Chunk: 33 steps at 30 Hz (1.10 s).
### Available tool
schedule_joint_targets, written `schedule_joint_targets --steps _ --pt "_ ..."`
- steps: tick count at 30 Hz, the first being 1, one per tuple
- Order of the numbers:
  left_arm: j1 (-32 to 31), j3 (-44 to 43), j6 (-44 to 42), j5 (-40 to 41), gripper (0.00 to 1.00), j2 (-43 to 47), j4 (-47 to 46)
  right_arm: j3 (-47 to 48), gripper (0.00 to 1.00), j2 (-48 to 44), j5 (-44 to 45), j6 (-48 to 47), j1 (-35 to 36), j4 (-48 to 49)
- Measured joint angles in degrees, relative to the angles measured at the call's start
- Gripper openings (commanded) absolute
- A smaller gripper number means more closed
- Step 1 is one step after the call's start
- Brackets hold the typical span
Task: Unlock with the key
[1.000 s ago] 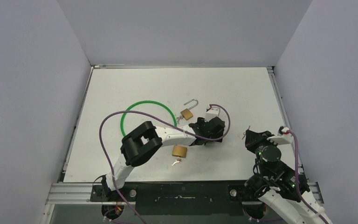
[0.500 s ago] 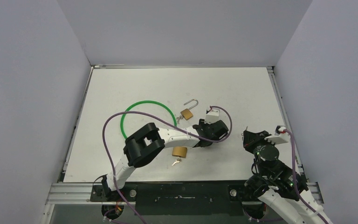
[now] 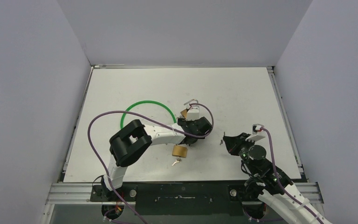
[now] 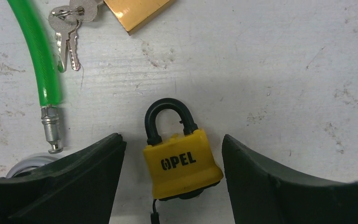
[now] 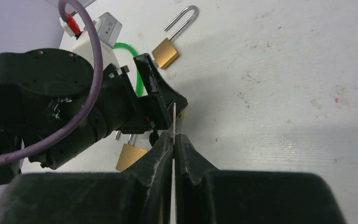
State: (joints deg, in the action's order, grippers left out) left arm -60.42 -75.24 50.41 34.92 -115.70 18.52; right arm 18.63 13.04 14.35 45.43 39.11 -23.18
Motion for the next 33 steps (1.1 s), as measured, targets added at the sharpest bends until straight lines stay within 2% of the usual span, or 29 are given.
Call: schedule_joint_targets --steps 6,12,16,24,33 --pt "1.29 0.00 0.35 -0.76 0.50 0.00 -0.31 -1.95 0.00 -0.02 -3.56 0.04 0.00 2.64" --pt "1.66 0.85 0.68 -1.75 0.16 0.52 -1.31 -1.99 0.00 0.11 -4.57 0.02 -0.02 4.22" --pt "1.84 2.84 1.31 -2.64 0.01 1.97 -3.21 -2.10 0.00 1.16 -5.92 -0.46 0.00 5.60" --pt "2.43 9.94 3.08 -9.05 0.00 8.28 -5.09 -5.07 0.00 3.85 -14.40 -2.45 0.00 12.66" --pt "4.02 17.68 7.19 -15.13 0.00 15.98 -11.26 -9.73 0.00 17.88 -26.93 -2.45 0.04 26.43"
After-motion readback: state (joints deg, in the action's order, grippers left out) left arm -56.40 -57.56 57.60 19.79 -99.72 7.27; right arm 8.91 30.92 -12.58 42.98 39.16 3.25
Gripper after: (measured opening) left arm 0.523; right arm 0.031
